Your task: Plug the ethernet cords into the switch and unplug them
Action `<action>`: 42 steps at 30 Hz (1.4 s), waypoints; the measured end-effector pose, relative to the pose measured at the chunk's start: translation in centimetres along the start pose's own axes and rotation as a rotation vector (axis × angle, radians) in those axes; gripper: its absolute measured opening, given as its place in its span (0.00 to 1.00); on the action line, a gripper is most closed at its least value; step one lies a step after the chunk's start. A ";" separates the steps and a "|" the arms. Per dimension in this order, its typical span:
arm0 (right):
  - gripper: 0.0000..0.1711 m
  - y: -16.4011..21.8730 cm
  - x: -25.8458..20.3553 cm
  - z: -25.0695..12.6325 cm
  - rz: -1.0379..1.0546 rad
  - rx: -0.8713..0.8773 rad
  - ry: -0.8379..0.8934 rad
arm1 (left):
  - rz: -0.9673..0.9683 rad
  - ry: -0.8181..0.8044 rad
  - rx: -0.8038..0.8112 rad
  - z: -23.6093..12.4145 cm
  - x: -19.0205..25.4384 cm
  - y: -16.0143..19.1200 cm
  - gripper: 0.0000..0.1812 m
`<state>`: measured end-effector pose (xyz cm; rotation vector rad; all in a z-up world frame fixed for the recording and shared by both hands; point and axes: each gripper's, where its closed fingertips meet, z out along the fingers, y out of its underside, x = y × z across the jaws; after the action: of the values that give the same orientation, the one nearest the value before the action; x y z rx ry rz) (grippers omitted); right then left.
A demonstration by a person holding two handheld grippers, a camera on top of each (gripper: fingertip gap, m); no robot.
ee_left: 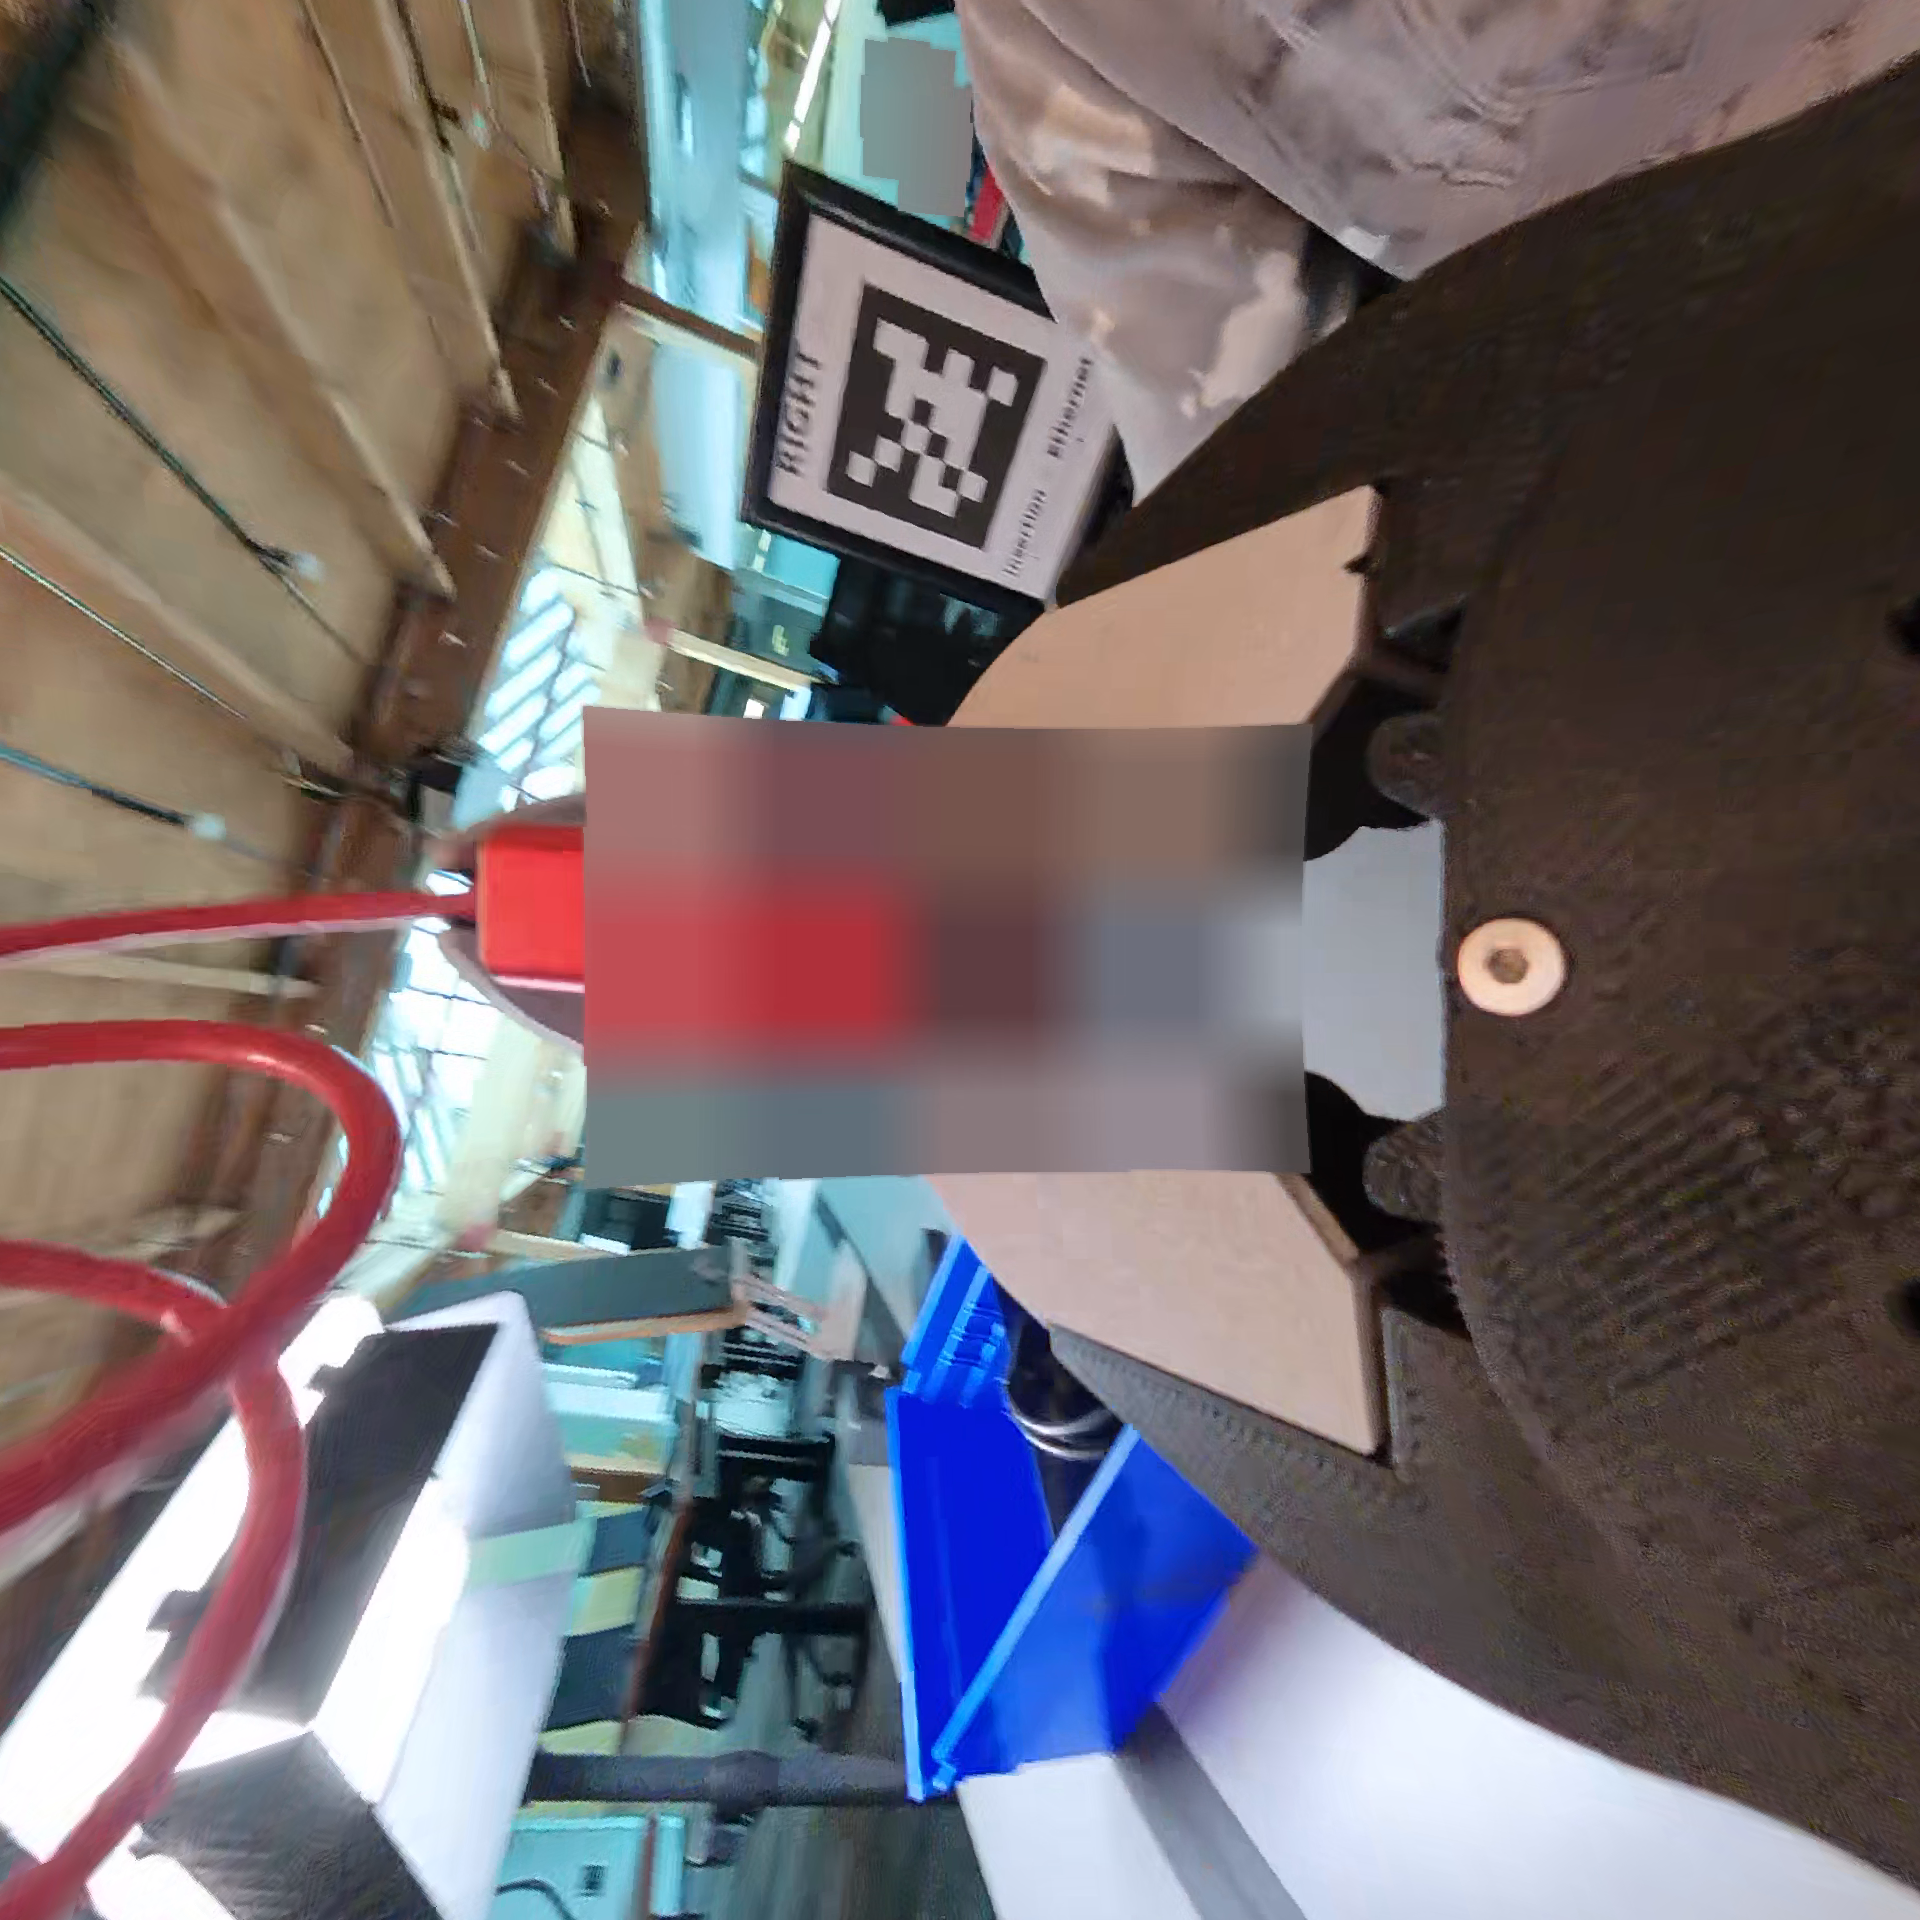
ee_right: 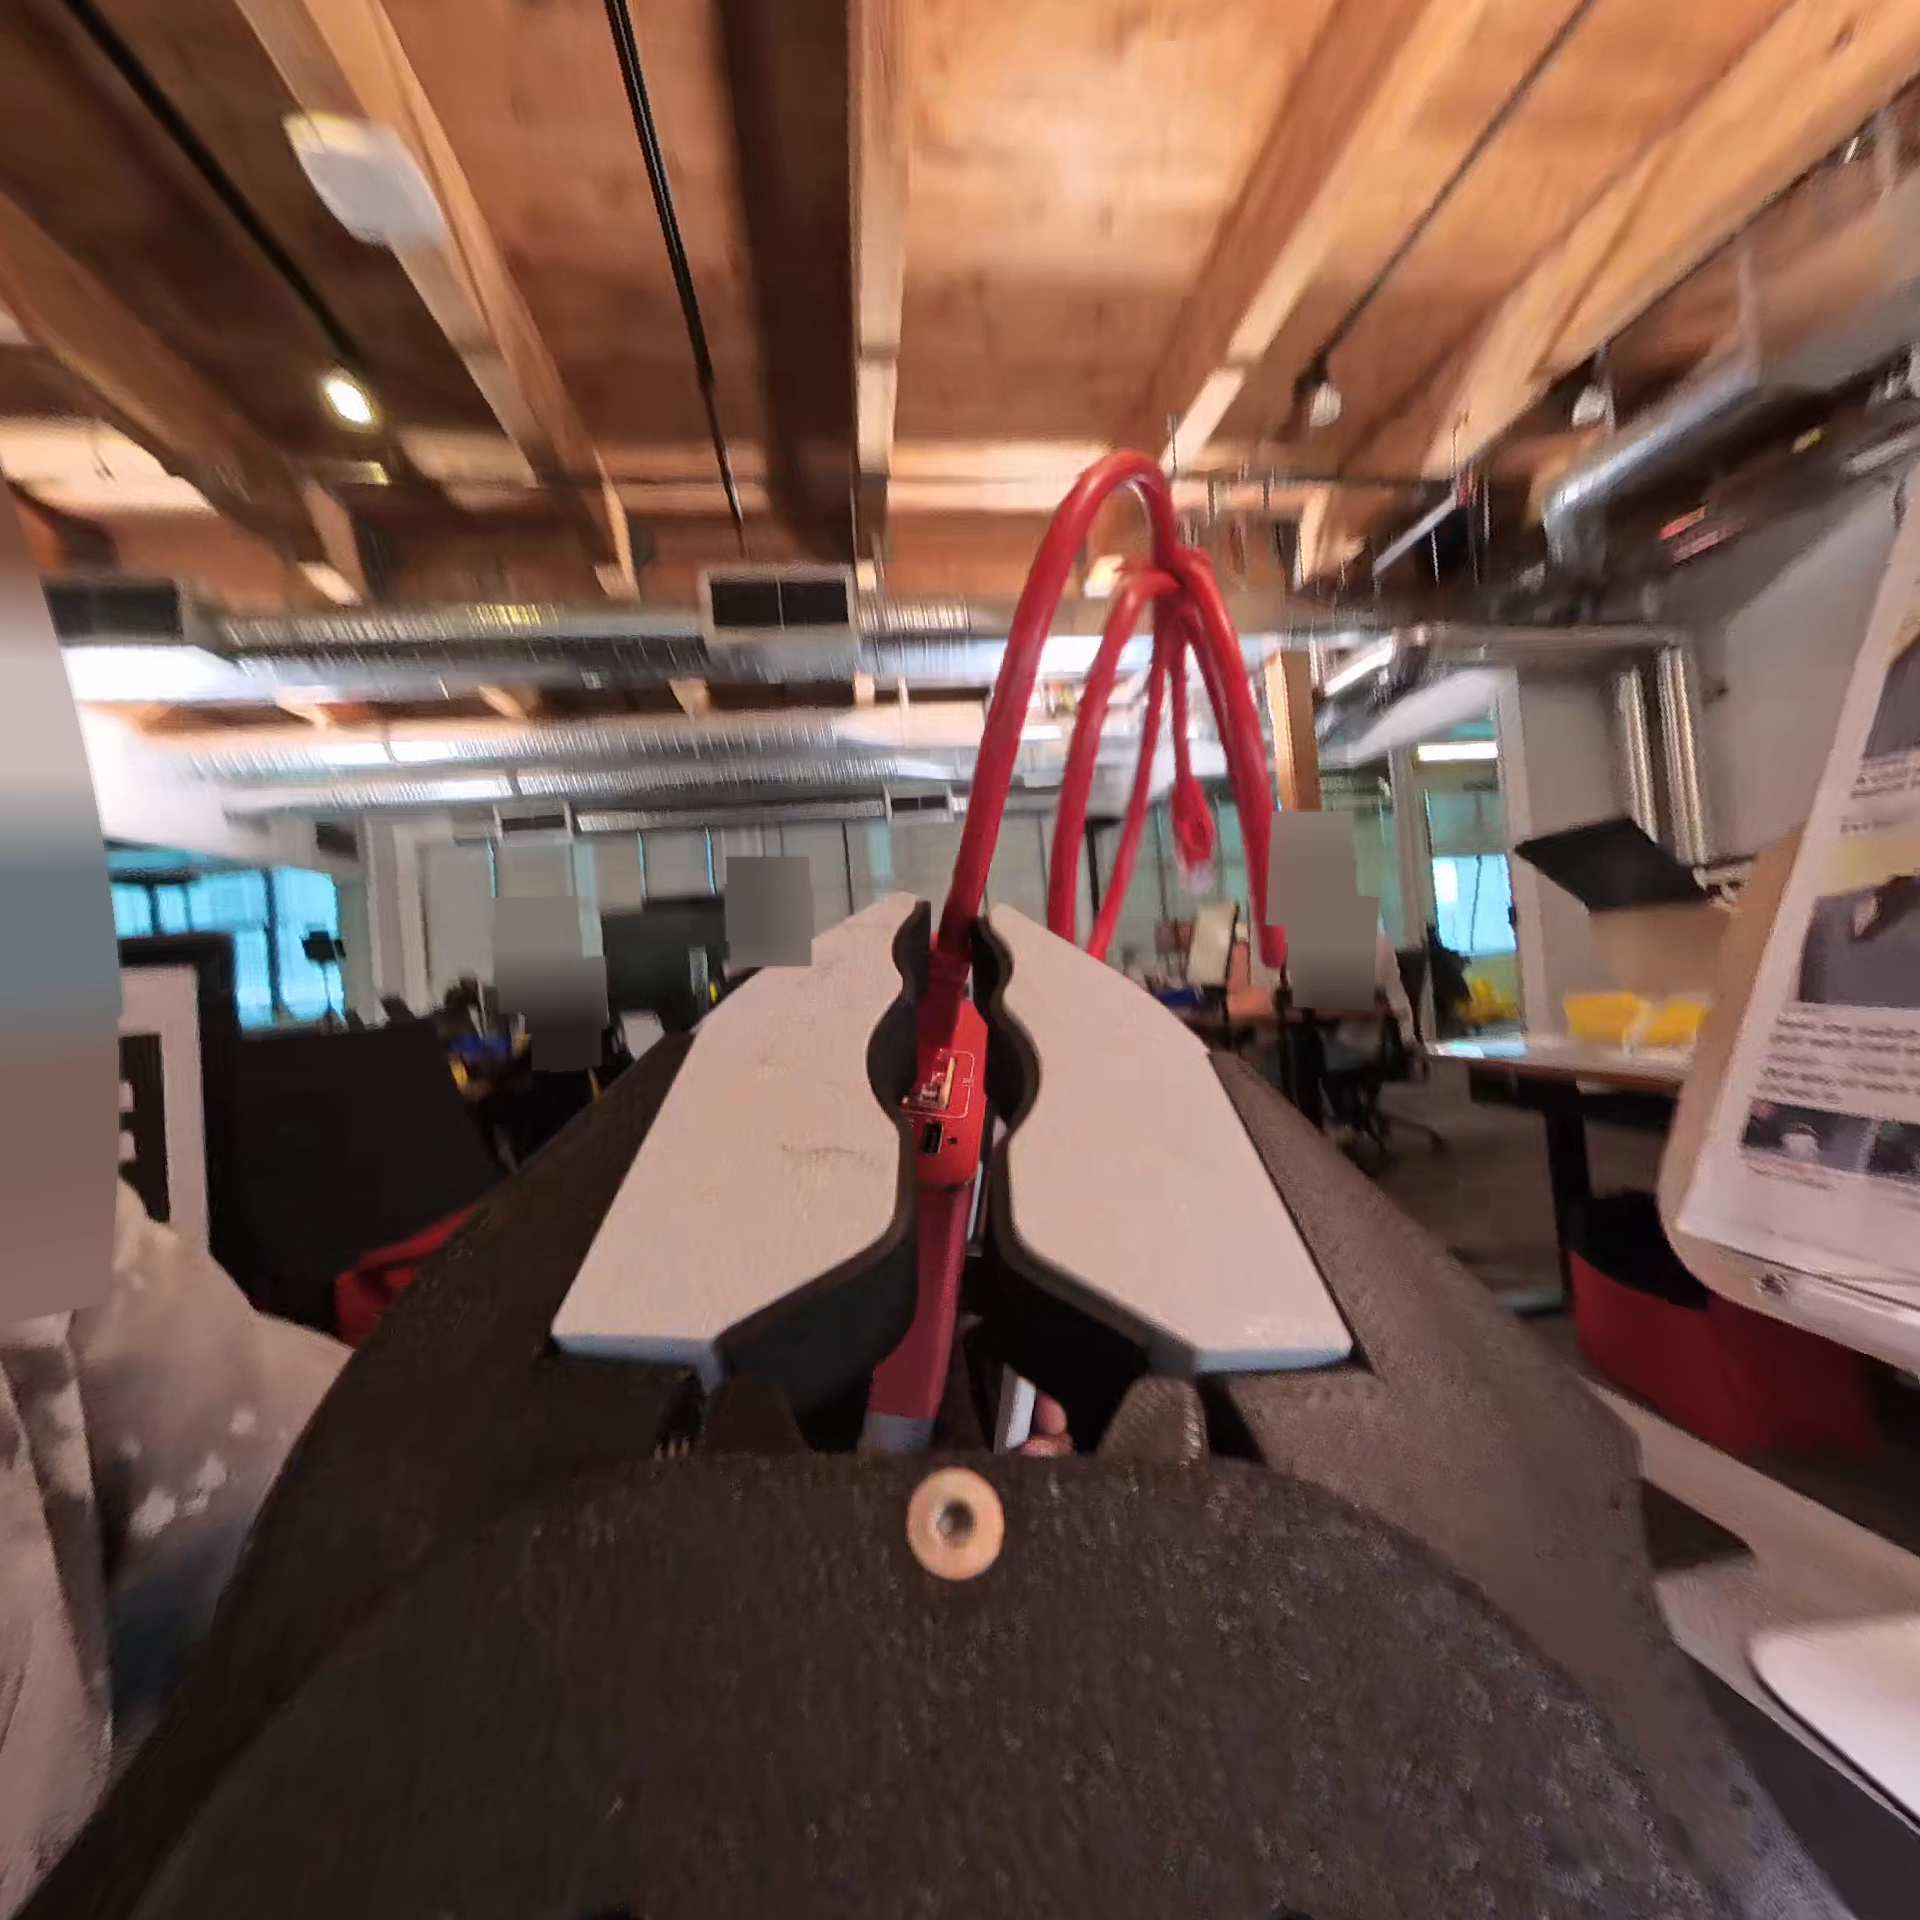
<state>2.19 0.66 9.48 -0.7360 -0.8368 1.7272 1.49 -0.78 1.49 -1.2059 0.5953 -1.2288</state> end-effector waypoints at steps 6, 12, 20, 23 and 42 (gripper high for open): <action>0.04 1.0 -0.3 -0.1 0.066 0.082 -0.041 | 0.140 -0.046 -0.028 -1.0 1.2 -2.3 0.16; 0.05 4.1 -0.3 -0.2 -0.073 -0.200 -0.011 | 0.152 -0.107 -0.216 -3.6 1.2 -3.8 0.16; 0.13 8.4 -1.2 0.2 -0.003 -0.408 -0.083 | 0.079 -0.115 -0.382 -5.2 1.3 -2.6 0.16; 0.11 8.8 -1.5 0.1 0.036 -0.417 -0.111 | 0.059 -0.107 -0.425 -5.3 1.3 -1.9 0.16; 0.09 9.2 -2.0 -0.6 0.031 -0.502 -0.143 | 0.038 -0.089 -0.451 -5.4 1.6 -1.7 0.16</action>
<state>-1.66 -3.17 1.74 -0.9642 -1.3914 1.6239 -3.38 -3.99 1.68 -1.6066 0.8533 -1.0312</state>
